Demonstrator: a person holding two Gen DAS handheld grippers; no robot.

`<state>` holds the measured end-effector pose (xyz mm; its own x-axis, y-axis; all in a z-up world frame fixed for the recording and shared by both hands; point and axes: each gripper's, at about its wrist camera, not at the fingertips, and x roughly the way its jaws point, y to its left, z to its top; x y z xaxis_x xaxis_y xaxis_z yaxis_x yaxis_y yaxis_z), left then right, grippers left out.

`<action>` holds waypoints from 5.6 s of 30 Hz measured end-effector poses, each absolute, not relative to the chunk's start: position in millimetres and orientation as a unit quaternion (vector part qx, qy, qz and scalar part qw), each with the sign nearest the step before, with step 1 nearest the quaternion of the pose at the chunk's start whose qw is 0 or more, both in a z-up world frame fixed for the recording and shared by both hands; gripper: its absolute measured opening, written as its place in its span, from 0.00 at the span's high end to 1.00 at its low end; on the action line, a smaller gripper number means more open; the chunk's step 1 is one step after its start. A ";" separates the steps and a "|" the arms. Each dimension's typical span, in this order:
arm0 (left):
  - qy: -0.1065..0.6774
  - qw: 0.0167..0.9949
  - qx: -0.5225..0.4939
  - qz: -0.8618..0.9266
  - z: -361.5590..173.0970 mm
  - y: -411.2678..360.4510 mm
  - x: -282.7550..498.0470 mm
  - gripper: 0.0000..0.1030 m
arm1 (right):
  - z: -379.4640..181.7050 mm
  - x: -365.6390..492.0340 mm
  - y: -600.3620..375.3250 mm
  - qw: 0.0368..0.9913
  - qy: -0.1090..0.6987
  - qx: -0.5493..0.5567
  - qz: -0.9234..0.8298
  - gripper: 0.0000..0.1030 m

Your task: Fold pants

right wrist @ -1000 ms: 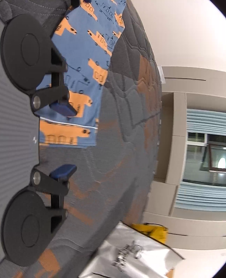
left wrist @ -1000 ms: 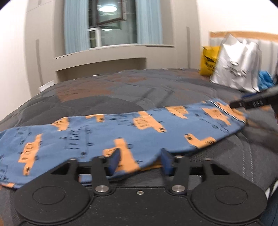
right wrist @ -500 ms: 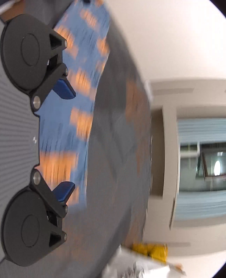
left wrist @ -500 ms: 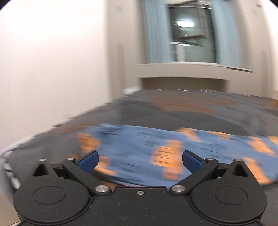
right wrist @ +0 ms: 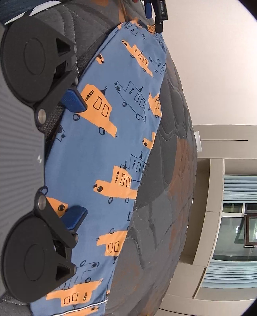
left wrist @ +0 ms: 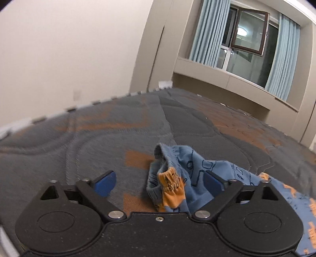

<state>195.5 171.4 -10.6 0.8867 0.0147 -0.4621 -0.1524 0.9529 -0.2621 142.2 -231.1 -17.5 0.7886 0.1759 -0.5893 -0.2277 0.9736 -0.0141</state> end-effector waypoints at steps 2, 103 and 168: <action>0.261 0.949 -0.170 0.047 -20.8 177.5 204.7 0.34 | -17.2 144.7 -231.1 0.945 0.309 -0.044 0.102 0.00; 0.314 0.905 0.103 -0.268 12.3 -321.4 254.4 0.01 | -21.3 51.9 -467.6 0.924 0.244 0.293 -0.003 0.07; 0.431 0.828 -0.055 -0.355 59.3 -319.1 239.9 0.90 | 8.7 59.2 -337.5 0.984 0.166 0.008 -0.061 0.83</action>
